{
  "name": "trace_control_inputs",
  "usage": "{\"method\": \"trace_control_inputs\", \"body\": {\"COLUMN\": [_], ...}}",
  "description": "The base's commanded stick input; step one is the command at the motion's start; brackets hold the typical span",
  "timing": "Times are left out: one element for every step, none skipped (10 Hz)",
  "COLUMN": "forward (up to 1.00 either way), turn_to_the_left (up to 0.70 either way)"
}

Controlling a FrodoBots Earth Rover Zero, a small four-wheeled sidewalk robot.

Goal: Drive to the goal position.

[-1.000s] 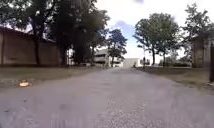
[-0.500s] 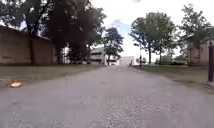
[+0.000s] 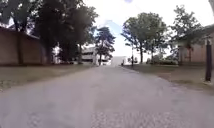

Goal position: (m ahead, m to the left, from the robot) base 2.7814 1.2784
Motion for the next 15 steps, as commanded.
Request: {"method": "trace_control_inputs", "body": {"forward": [0.85,0.85,0.85,0.85,0.85,0.85,0.85,0.85,0.85,0.85,0.85,0.85,0.85,0.85,0.85], "turn_to_the_left": [-0.06,-0.01,0.0,0.0,0.01,0.08,0.14,0.2,0.26,0.32,0.34,0.32,0.28,0.25,0.21]}}
